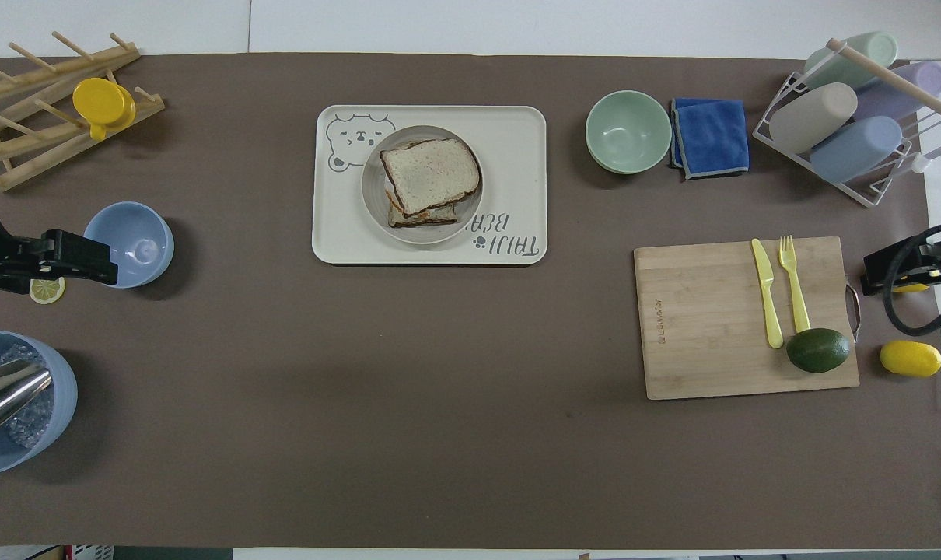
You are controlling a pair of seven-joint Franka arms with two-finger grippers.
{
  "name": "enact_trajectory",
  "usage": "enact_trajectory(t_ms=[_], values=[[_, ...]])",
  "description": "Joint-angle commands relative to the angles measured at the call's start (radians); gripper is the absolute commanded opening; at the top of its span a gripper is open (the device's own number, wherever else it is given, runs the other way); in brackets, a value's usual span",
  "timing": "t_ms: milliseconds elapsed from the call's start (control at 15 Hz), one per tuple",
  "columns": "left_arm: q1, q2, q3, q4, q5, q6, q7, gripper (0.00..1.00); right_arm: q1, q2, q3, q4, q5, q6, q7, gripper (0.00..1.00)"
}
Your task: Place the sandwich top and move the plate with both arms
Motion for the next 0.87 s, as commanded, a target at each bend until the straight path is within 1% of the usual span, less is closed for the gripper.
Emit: enact_trajectory(t_ms=[0,333,800], values=[[0.044,0.031,-0.040,0.057,0.017,-0.046,0.019,1.00,-0.014,-0.016,0.004,-0.014,0.020,0.004,-0.017,1.00],[0.037,0.013,-0.037,-0.005,0.016,-0.011,0.019,1.00,-0.014,-0.016,0.004,-0.014,0.020,0.004,-0.017,1.00],[0.039,0.013,-0.038,-0.002,0.014,-0.017,0.022,1.00,-0.014,-0.016,0.004,-0.014,0.020,0.004,-0.017,1.00]])
